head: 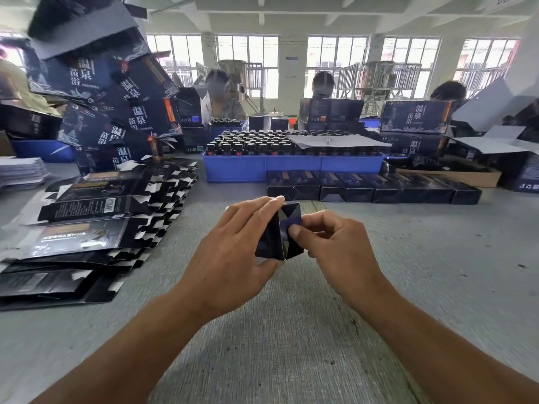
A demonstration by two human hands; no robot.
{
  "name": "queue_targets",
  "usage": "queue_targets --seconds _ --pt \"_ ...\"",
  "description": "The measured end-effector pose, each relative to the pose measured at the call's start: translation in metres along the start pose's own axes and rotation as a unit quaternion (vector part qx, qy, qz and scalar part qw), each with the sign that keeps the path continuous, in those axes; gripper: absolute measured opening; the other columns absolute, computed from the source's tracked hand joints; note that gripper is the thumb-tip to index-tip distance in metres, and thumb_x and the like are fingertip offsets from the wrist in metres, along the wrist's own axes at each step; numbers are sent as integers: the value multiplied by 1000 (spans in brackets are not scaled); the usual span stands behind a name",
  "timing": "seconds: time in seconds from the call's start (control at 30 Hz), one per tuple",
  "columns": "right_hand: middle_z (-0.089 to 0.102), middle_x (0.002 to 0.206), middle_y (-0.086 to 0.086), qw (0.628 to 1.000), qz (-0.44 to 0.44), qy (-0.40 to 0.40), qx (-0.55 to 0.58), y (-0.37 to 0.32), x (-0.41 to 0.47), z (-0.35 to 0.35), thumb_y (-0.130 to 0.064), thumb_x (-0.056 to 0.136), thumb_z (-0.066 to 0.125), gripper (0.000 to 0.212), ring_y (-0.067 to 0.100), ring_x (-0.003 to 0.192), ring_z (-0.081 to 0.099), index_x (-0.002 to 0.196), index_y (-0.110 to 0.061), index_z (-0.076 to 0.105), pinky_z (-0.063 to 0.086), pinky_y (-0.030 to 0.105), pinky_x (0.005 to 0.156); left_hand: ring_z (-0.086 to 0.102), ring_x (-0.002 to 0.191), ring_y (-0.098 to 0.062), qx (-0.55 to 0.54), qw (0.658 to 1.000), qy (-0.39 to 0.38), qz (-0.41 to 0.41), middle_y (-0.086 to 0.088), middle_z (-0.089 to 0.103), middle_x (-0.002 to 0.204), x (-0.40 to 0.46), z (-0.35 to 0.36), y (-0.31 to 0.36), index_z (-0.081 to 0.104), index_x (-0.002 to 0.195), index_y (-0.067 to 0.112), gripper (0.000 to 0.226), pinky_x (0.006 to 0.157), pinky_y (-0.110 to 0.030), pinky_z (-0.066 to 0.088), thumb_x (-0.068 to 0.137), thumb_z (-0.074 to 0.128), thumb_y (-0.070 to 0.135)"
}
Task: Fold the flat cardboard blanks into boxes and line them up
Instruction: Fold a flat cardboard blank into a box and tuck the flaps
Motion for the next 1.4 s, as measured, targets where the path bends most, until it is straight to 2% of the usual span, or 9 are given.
queue_targets --seconds 0.43,0.57,0.67,0.8,0.9,1.03,1.17,1.27,1.4 --pt "73 89 -14 999 -10 -2 -52 -3 -2 0 -29 91 71 10 -5 81 68 101 -30 68 53 14 68 36 135 -11 -5 1000 14 1 8 43 148 0 -2 0 34 153 22 89 103 -22 32 77 79 33" --pt "68 112 -15 998 -17 -36 -58 -6 -7 7 -49 85 72 56 1 100 67 136 -33 54 58 23 83 38 137 -13 -15 999 28 16 7 45 149 1 -3 4 35 152 20 85 105 -27 39 80 77 32" --pt "60 119 -17 996 0 -50 -75 -2 -8 13 -48 82 76 79 2 100 65 148 -42 32 53 17 78 31 146 -12 -24 999 12 39 9 40 154 0 2 10 31 154 23 90 114 -37 38 79 79 19" --pt "66 106 -8 997 68 -10 40 7 -2 5 -32 67 78 78 7 90 69 137 -37 43 53 18 68 25 150 -20 -6 999 19 45 1 34 160 0 3 12 34 154 19 92 117 -50 33 75 79 11" --pt "74 89 -6 990 97 -25 96 16 1 3 -24 55 72 63 10 85 71 116 -29 56 57 22 68 29 146 -23 -30 995 78 -49 -5 32 159 -1 -6 -1 37 152 19 80 116 -49 33 81 74 11" --pt "76 90 -5 983 128 -93 98 24 -1 14 -13 57 78 59 13 87 74 112 -23 61 59 28 75 40 137 -10 -221 937 115 -245 6 40 151 -4 -11 -37 30 153 33 65 109 -35 39 96 60 38" --pt "75 94 -20 979 118 -164 32 24 -5 27 -13 66 84 50 -4 88 70 107 -30 60 52 20 78 69 104 -10 -463 839 106 -265 4 71 116 0 -3 -42 41 147 30 50 75 -23 59 99 58 28" --pt "73 98 -25 981 101 -164 35 19 -5 27 -14 78 81 48 -9 90 68 118 -30 60 51 7 67 70 98 -5 -480 833 125 -244 16 72 109 1 -7 -40 43 138 40 51 69 -18 58 95 66 25" --pt "71 115 -15 993 35 -67 86 6 2 9 -27 86 77 49 -5 104 66 130 -31 57 54 10 78 71 95 -6 -480 843 102 -222 15 71 109 1 -3 -34 45 133 44 62 68 -17 57 84 77 25"
Point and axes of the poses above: each hand's wrist, its own x-axis towards the middle knuckle, its own z-axis out of the palm, y = z × x, the point moved 7 cm from there along x, towards the middle knuckle
